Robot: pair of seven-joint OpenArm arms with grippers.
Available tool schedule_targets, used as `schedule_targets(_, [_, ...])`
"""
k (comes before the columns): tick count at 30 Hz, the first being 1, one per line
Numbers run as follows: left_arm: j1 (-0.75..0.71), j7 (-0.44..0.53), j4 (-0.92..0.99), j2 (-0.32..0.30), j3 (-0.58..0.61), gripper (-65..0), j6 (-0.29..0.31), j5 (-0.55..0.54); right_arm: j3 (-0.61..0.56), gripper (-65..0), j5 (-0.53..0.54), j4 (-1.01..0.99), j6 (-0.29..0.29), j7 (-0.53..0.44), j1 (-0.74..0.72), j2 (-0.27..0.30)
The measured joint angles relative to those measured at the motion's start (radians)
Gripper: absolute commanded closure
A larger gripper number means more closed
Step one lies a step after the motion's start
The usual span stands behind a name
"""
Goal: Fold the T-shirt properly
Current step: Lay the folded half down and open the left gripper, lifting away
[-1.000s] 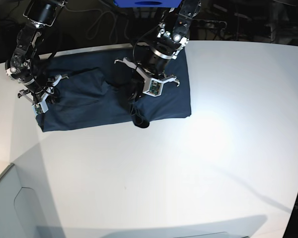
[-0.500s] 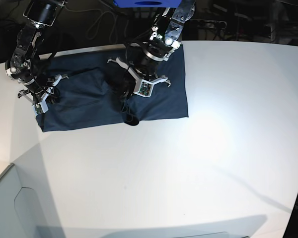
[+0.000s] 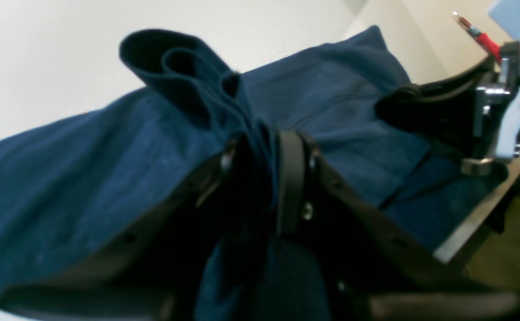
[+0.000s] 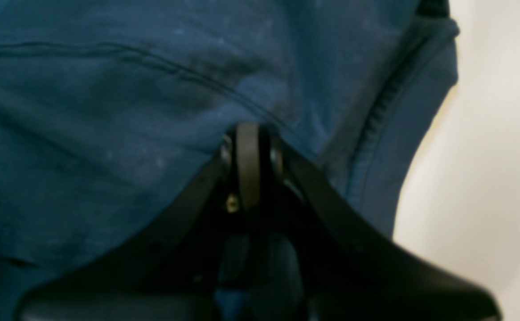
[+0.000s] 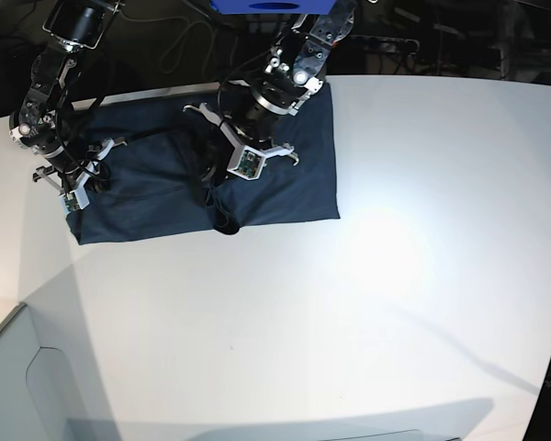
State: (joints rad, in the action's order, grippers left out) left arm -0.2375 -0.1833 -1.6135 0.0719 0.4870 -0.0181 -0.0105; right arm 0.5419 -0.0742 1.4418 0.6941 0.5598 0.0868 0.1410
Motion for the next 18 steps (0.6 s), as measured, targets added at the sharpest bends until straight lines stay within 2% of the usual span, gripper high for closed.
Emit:
schedule_targets(4, [0.0, 0.0, 0.0, 0.0, 0.0, -13.5, 0.0, 0.0, 0.0, -0.5, 0.0, 0.0, 0.0, 0.0, 0.0, 0.0])
schedule_targets(8, [-0.003, 0.0, -0.009, 0.0, -0.002, -18.7, 0.0, 0.0, 0.0, -0.5, 0.0, 0.0, 0.0, 0.0, 0.0, 0.0])
schedule_targets(11, [-0.037, -0.006, -0.079, -0.007, -0.016, -19.0, 0.0, 0.003, 0.0, -0.5, 0.0, 0.0, 0.0, 0.0, 0.0, 0.0])
schedule_targets(14, [-0.062, 0.008, -0.146, -0.034, -0.063, -19.0, 0.015, -0.008, 0.0, -0.5, 0.0, 0.0, 0.0, -0.003, 0.0, 0.0])
schedule_targets(18, [-0.086, 0.0, -0.149, -0.085, -0.144, -19.0, -0.001, -0.006, 0.0, -0.5, 0.0, 0.001, 0.0, 0.0, 0.0, 0.0])
